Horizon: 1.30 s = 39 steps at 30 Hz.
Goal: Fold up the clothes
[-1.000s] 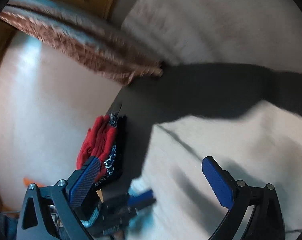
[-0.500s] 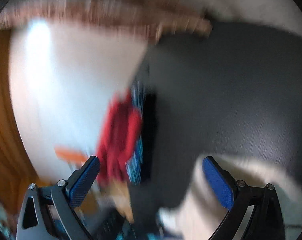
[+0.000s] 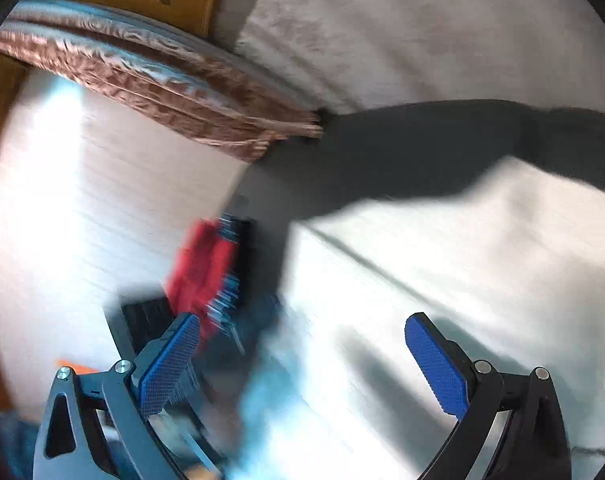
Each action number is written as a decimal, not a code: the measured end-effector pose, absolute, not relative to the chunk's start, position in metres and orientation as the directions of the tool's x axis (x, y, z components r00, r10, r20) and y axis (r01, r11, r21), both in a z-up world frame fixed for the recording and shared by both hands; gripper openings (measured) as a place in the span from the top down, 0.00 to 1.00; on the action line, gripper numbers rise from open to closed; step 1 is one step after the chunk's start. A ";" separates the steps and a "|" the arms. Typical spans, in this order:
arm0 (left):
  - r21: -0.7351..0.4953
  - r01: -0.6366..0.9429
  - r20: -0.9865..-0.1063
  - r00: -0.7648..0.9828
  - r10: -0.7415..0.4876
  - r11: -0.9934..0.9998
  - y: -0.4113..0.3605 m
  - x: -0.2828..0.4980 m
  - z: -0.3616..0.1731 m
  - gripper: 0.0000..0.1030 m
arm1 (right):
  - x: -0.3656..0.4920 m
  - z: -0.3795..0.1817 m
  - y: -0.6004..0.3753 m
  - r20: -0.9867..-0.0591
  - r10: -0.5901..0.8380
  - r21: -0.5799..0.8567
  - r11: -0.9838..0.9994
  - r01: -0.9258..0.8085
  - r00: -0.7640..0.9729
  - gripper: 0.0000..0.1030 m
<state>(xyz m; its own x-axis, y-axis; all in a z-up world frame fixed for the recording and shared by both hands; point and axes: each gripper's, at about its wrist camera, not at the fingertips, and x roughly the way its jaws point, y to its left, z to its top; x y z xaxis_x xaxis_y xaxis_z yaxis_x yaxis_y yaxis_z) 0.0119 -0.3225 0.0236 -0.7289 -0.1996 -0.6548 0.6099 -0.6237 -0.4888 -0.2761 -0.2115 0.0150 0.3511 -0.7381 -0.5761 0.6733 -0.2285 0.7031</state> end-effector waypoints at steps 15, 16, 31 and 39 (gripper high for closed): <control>-0.273 0.662 -0.717 -0.624 -0.311 -0.698 -0.337 -0.027 -0.001 0.76 | -0.265 -0.016 -0.128 -0.701 -0.698 0.273 -0.454 0.848 -0.148 0.00; -0.252 0.665 -0.722 -0.613 -0.321 -0.703 -0.337 -0.030 -0.001 0.76 | -0.268 -0.016 -0.125 -0.687 -0.715 0.304 -0.448 0.841 -0.132 0.00; -0.291 0.694 -0.712 -0.617 -0.335 -0.658 -0.324 -0.001 -0.002 0.75 | -0.246 -0.014 -0.165 -0.746 -0.623 0.047 -0.403 0.914 -0.236 0.00; -0.343 0.682 -0.706 -0.641 -0.302 -0.646 -0.319 0.024 0.036 0.73 | -0.234 0.007 -0.135 -0.768 -0.620 0.144 -0.416 0.898 -0.164 0.00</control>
<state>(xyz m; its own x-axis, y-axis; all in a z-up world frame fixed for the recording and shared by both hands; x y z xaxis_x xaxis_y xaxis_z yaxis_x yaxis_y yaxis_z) 0.0236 -0.3185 0.0362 -0.6412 -0.3015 -0.7057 0.6817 -0.6461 -0.3434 -0.2338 -0.1354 0.0073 -0.1642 -0.6196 -0.7675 0.8981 -0.4158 0.1435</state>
